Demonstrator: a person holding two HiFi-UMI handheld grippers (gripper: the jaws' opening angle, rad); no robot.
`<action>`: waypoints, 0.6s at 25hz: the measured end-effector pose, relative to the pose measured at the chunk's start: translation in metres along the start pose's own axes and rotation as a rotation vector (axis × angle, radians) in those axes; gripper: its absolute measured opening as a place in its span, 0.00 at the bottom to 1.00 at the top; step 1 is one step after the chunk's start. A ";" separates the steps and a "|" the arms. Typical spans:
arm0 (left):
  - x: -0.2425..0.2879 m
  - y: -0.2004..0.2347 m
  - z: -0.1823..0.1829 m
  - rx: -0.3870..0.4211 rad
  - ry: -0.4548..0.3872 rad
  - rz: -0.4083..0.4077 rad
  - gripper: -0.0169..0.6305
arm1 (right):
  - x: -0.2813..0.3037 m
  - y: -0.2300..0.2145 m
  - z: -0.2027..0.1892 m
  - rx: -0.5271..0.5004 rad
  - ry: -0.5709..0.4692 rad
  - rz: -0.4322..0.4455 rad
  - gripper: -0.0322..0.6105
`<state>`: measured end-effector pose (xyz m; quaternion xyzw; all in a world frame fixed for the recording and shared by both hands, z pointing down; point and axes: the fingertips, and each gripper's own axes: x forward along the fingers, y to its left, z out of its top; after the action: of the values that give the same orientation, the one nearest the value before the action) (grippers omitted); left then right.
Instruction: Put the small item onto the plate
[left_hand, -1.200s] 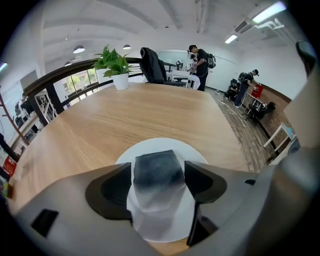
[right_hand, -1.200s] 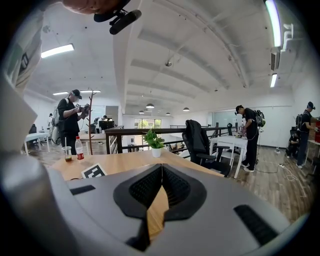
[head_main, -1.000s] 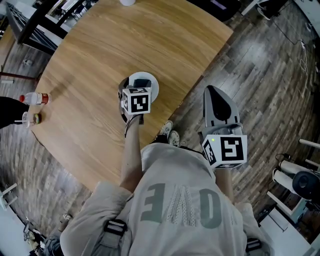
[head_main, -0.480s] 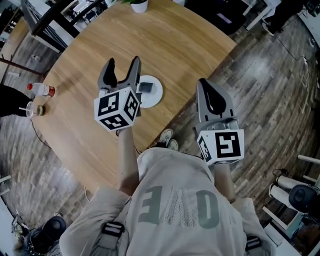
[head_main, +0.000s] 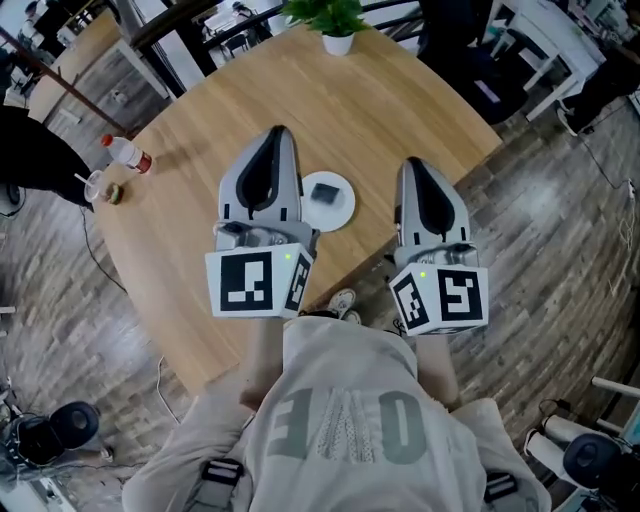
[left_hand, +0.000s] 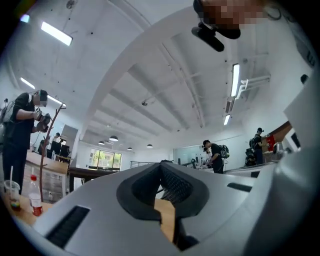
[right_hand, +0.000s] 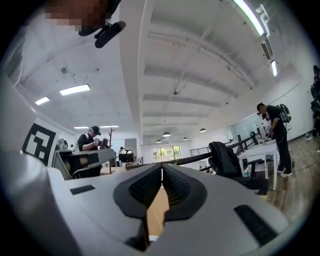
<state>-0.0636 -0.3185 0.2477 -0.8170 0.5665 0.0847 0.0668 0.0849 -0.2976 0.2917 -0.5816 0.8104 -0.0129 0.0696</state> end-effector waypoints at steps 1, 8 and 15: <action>-0.003 -0.002 -0.001 0.029 0.008 0.001 0.04 | 0.003 0.006 -0.001 0.011 -0.007 0.017 0.08; -0.020 -0.001 0.012 0.113 -0.001 0.025 0.04 | 0.015 0.038 -0.005 0.036 -0.011 0.104 0.08; -0.021 0.014 0.007 0.125 0.020 0.045 0.04 | 0.022 0.045 -0.006 -0.006 0.001 0.100 0.08</action>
<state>-0.0849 -0.3026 0.2449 -0.7992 0.5894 0.0423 0.1101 0.0352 -0.3047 0.2910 -0.5405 0.8385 -0.0072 0.0683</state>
